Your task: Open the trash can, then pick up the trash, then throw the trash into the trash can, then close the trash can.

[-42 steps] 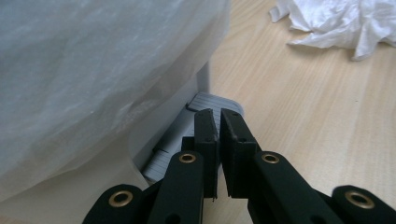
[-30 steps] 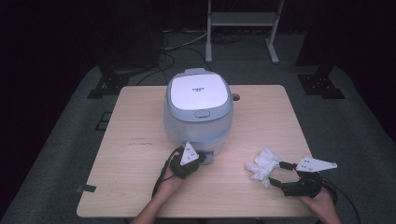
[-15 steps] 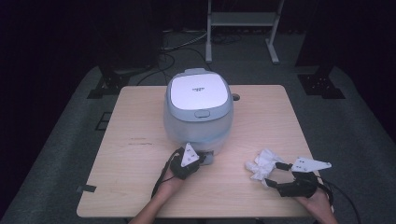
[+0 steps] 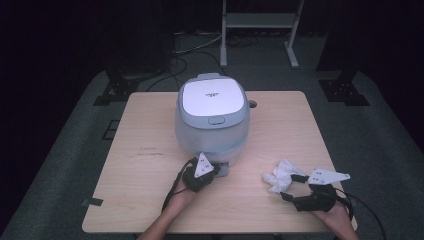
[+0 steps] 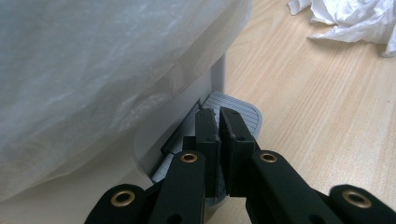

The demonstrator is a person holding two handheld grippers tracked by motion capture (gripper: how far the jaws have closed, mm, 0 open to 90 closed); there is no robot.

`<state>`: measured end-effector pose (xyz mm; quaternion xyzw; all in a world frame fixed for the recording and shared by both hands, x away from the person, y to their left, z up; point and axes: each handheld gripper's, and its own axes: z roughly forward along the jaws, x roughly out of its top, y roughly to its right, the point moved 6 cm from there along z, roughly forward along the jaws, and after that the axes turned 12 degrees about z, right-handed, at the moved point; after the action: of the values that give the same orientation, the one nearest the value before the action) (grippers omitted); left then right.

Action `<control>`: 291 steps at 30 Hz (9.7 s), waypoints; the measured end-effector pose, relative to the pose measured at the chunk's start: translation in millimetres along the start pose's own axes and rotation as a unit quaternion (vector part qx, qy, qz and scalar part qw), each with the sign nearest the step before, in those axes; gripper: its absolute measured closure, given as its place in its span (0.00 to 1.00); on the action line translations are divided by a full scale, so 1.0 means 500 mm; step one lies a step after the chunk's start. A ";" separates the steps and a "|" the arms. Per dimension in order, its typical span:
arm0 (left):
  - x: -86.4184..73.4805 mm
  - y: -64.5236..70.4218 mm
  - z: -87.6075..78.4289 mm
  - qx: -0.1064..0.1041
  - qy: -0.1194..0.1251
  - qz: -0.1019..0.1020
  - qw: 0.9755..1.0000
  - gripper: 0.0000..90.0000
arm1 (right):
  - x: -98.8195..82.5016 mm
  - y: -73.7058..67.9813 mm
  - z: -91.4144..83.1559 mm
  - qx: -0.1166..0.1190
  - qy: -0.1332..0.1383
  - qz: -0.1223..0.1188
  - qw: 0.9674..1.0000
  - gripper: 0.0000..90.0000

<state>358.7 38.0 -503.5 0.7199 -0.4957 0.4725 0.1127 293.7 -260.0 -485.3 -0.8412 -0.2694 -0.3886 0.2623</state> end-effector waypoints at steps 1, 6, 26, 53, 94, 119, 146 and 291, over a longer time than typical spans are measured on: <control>0.000 0.000 0.000 0.001 -0.001 0.001 1.000 0.97 | 0.000 -0.001 0.001 0.001 0.000 -0.001 1.000 0.25; 0.000 0.002 0.001 0.002 -0.004 0.001 1.000 0.97 | 0.000 -0.002 0.004 0.002 -0.003 0.000 1.000 0.25; -0.002 0.002 0.006 -0.004 -0.024 0.005 1.000 0.97 | -0.005 -0.004 0.042 -0.019 -0.045 -0.012 0.999 0.40; -0.011 0.004 0.016 -0.010 -0.037 0.000 0.999 0.97 | -0.004 -0.003 0.030 -0.011 -0.055 0.008 0.998 0.95; -0.012 0.002 0.015 -0.012 -0.036 -0.001 0.999 0.97 | 0.153 -0.024 -0.077 0.045 -0.006 0.007 0.999 0.95; -0.012 0.003 0.016 -0.015 -0.030 -0.008 0.999 0.97 | 0.232 -0.022 -0.109 0.061 -0.004 0.002 0.998 0.95; -0.013 0.003 0.015 -0.016 -0.031 -0.007 0.999 0.97 | 0.343 -0.030 -0.159 0.063 0.008 -0.018 0.998 0.95; -0.015 0.009 0.010 -0.020 -0.025 -0.011 0.999 0.95 | 0.659 -0.200 0.071 0.103 -0.060 -0.104 0.987 0.94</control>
<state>357.5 37.2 -513.6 0.7344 -0.4997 0.4435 0.1195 428.4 -82.9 -220.2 -0.7990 -0.4094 -0.3325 0.2890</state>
